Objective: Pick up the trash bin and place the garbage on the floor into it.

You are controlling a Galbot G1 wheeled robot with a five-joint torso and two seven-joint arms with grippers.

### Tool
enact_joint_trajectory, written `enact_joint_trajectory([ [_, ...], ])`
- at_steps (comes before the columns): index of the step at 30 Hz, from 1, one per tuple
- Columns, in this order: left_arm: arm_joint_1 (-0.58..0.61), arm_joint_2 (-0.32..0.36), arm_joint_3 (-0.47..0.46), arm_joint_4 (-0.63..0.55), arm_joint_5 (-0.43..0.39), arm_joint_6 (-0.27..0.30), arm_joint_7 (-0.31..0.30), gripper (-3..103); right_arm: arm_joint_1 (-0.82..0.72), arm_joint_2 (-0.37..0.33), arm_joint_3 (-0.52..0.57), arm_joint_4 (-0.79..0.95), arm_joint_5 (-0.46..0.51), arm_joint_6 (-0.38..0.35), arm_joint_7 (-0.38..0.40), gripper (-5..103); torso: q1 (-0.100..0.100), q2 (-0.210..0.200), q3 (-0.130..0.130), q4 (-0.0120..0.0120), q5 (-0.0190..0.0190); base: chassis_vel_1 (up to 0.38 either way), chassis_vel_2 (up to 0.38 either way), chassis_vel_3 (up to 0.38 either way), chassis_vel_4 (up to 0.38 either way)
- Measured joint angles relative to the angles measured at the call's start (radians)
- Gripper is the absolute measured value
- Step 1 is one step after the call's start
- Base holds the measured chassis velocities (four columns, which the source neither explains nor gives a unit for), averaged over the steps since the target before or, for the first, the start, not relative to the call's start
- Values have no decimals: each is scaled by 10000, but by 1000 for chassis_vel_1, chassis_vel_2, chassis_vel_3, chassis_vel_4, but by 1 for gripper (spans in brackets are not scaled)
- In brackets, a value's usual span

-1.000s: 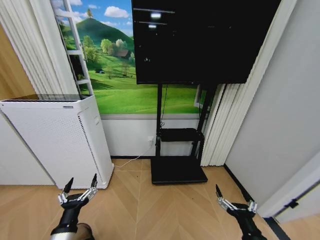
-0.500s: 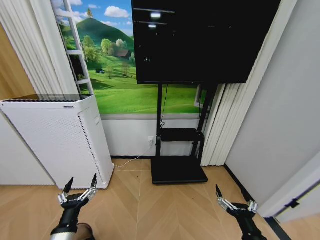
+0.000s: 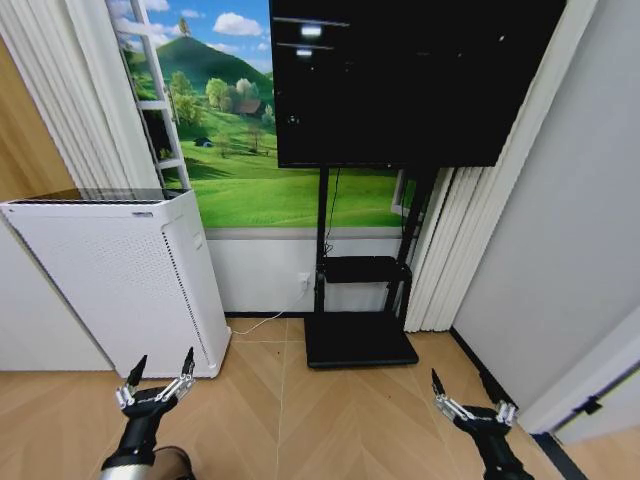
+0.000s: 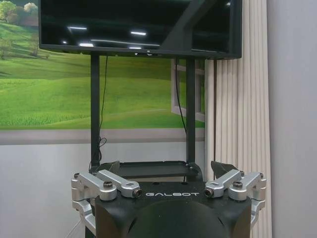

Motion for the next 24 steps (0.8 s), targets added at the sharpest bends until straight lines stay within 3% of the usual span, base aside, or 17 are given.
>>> enact_joint_trajectory([
  [15,0,3,-3,1,0,0,-1,100,1,2,-2,0,0,1,-1,100,-6,-9,-8,-4,-11,169,169,-158,-167],
  [24,0,0,2,1,0,0,0,100,1,-1,1,0,0,1,1,100,-6,-14,-8,-2,0,15,3,-6,-10],
])
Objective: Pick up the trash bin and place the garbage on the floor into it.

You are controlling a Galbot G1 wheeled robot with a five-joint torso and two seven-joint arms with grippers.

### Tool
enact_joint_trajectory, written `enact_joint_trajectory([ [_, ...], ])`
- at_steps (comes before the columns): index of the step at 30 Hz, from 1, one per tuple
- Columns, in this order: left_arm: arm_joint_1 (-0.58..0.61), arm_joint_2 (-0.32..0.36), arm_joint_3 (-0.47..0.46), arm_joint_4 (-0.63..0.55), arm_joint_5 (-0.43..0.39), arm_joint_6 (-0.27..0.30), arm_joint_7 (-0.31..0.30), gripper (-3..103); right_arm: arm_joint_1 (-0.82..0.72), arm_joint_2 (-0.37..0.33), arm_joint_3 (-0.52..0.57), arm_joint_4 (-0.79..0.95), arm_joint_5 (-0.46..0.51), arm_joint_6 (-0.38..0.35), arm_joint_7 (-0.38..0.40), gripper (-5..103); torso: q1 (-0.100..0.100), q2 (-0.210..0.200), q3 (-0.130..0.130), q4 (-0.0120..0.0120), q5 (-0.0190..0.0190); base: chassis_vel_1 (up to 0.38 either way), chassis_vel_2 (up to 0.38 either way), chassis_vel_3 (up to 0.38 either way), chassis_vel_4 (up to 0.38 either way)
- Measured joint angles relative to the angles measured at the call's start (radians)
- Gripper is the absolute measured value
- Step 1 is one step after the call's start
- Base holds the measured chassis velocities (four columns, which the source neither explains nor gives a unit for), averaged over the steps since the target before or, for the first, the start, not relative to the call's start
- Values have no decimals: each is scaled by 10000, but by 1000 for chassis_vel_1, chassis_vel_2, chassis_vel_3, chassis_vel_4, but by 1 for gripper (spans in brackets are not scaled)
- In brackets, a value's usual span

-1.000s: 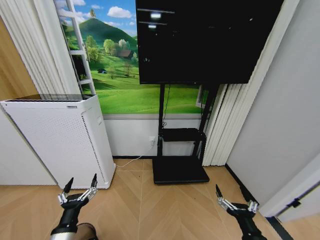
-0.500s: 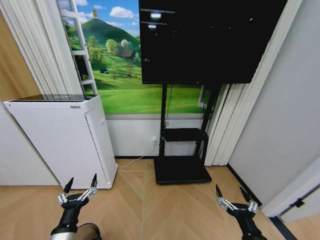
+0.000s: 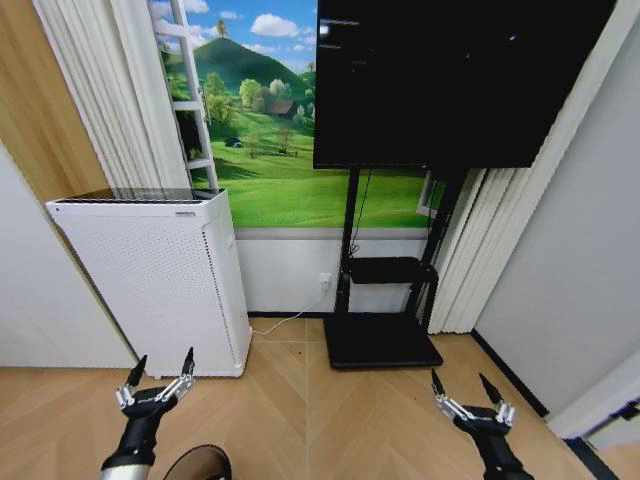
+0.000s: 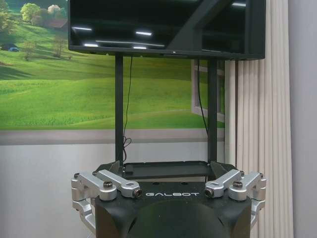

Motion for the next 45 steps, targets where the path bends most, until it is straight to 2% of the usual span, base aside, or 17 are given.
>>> enact_joint_trajectory([
  [37,0,0,-4,0,0,0,0,100,0,2,-1,0,0,0,1,100,-2,-4,-4,2,-8,21,19,-19,-21],
  [45,0,0,-4,0,0,0,0,100,0,2,-2,0,0,-1,1,100,-4,-5,-3,3,0,43,55,-37,-41],
])
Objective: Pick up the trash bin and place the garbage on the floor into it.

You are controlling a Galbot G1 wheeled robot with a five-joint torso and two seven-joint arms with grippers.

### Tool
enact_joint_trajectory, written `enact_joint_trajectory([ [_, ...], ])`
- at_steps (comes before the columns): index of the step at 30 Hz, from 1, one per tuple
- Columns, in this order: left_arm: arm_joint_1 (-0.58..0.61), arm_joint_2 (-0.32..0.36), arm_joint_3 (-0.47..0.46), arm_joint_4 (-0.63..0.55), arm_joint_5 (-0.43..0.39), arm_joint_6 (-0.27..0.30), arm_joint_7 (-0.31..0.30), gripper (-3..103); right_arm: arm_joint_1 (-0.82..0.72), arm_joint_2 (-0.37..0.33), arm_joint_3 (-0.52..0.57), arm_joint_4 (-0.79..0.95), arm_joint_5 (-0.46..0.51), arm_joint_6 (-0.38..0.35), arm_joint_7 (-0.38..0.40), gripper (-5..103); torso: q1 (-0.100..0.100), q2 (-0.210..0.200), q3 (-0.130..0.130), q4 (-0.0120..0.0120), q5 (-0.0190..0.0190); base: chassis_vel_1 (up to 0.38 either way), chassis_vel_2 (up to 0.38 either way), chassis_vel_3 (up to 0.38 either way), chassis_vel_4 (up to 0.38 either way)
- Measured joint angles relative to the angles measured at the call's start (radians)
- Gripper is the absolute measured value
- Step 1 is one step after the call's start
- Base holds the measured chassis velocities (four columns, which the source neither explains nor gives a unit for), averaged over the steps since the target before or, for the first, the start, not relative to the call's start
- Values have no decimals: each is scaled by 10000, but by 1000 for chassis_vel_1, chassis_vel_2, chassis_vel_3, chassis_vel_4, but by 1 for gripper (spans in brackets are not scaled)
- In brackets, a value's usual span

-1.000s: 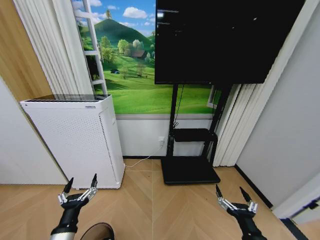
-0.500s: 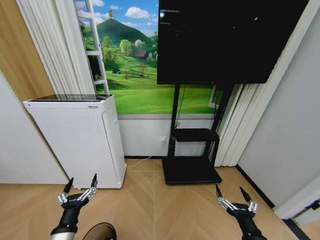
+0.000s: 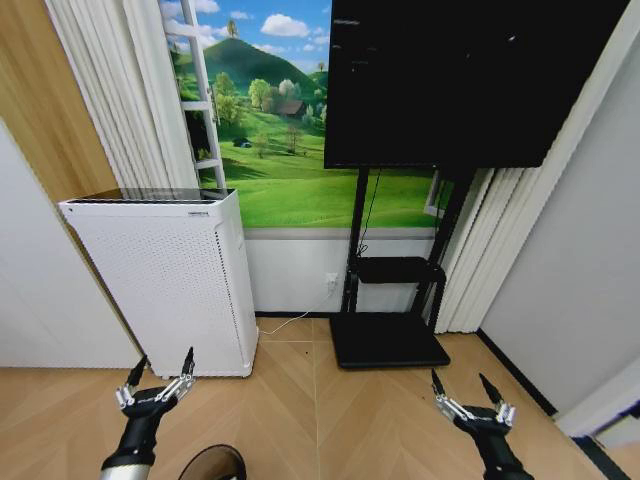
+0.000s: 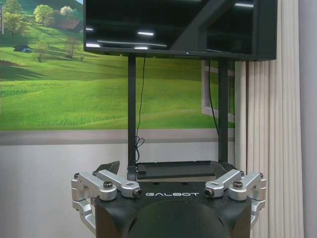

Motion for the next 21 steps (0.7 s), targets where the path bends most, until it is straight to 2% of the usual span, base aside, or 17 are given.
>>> enact_joint_trajectory([
  [11,0,0,2,0,0,0,0,100,0,-1,1,0,0,0,0,100,2,-2,1,-1,-3,21,-17,-16,14],
  [21,-1,0,2,0,0,0,0,100,0,0,0,0,0,0,0,100,2,-1,-1,-2,-3,177,-173,-176,174],
])
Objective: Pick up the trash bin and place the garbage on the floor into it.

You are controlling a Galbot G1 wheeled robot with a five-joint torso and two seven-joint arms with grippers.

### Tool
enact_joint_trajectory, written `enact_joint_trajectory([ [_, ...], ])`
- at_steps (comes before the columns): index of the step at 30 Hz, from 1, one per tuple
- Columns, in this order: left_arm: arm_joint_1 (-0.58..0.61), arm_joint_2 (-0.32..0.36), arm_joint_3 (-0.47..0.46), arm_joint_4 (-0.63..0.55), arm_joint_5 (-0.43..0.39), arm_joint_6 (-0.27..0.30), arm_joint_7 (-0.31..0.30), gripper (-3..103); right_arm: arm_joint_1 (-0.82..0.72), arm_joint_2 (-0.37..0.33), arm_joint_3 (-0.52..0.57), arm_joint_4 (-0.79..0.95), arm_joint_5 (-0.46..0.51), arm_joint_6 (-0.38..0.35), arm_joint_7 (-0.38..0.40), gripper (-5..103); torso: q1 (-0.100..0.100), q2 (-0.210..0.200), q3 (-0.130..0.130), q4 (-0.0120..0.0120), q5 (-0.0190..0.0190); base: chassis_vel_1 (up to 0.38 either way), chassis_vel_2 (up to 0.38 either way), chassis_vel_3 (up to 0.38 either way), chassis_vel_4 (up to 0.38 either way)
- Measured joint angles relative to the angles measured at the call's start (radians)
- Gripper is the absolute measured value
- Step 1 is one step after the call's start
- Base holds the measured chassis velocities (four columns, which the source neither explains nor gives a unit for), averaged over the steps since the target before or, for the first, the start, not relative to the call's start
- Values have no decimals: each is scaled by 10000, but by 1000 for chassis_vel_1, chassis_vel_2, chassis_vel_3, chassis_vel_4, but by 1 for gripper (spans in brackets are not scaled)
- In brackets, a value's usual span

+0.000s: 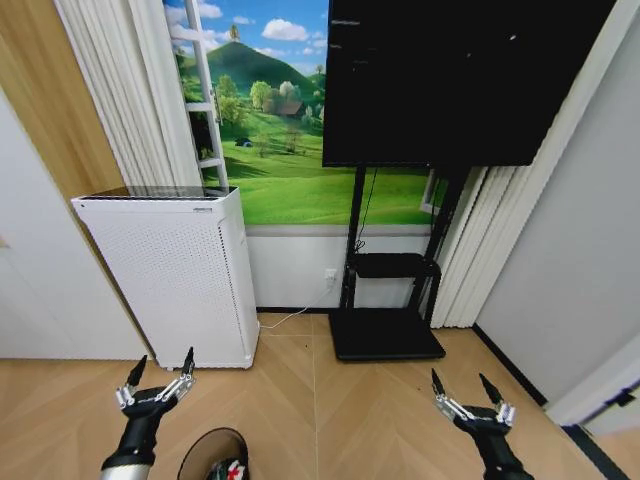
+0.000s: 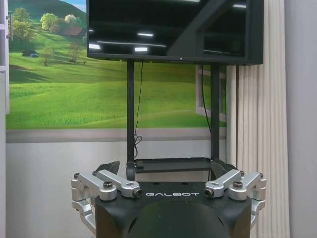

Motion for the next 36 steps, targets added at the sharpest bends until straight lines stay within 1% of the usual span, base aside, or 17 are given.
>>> enact_joint_trajectory([
  [2,0,0,1,0,0,0,0,100,0,0,0,0,0,0,0,100,0,0,0,-2,3,232,-233,-234,242],
  [5,0,0,0,0,0,0,0,100,0,0,0,0,0,0,0,100,-1,1,0,1,-6,264,-274,-272,285],
  [6,1,0,0,0,0,0,0,100,0,0,0,0,0,0,0,100,1,-1,1,3,-2,278,-281,-278,295],
  [9,0,0,0,0,0,0,1,100,-1,0,0,-1,0,0,0,100,-1,1,0,-2,5,293,-293,-304,297],
  [10,0,0,-1,0,0,-1,0,100,-1,0,0,0,0,0,0,100,-2,1,-1,1,-8,320,-328,-325,317],
  [12,1,0,0,0,0,0,0,100,-1,0,1,0,0,0,0,100,-2,2,-1,-1,-5,320,-328,-318,337],
  [14,2,0,0,0,0,-2,0,100,0,0,0,0,0,0,0,100,-2,1,0,2,6,318,-296,-321,300],
  [15,1,0,0,0,0,-2,1,100,-1,0,0,0,0,0,0,100,-3,2,-1,-1,4,285,-310,-321,323],
  [16,1,0,0,0,0,-2,0,100,-1,0,0,0,0,0,0,100,-4,4,-2,0,-8,303,-301,-321,323],
  [17,1,0,0,0,0,-2,0,100,-1,0,0,0,0,0,0,100,-4,4,-2,0,-8,303,-301,-321,323],
  [18,1,0,0,0,0,-3,0,100,-1,0,0,0,0,0,0,100,-1,0,2,2,3,303,-279,-307,320],
  [26,1,0,-1,0,0,-2,1,100,-1,0,0,0,0,0,0,100,-1,2,1,3,0,287,-288,-294,307],
  [28,0,0,0,1,0,-2,1,100,-1,0,0,0,0,0,0,100,-1,1,1,-2,2,301,-282,-314,304],
  [31,0,0,0,0,0,0,0,100,-1,0,0,0,0,0,0,100,-1,2,1,1,-5,308,-294,-308,333],
  [32,2,0,-1,0,0,0,0,100,-1,0,0,0,0,0,0,100,0,1,2,4,2,307,-277,-320,301],
  [34,1,0,0,0,0,0,1,100,-1,0,0,0,0,0,0,100,-1,0,0,-1,5,307,-291,-320,285],
  [36,1,0,1,1,0,0,0,100,-1,0,1,0,0,0,0,100,-1,1,0,0,-8,294,-300,-300,303],
])
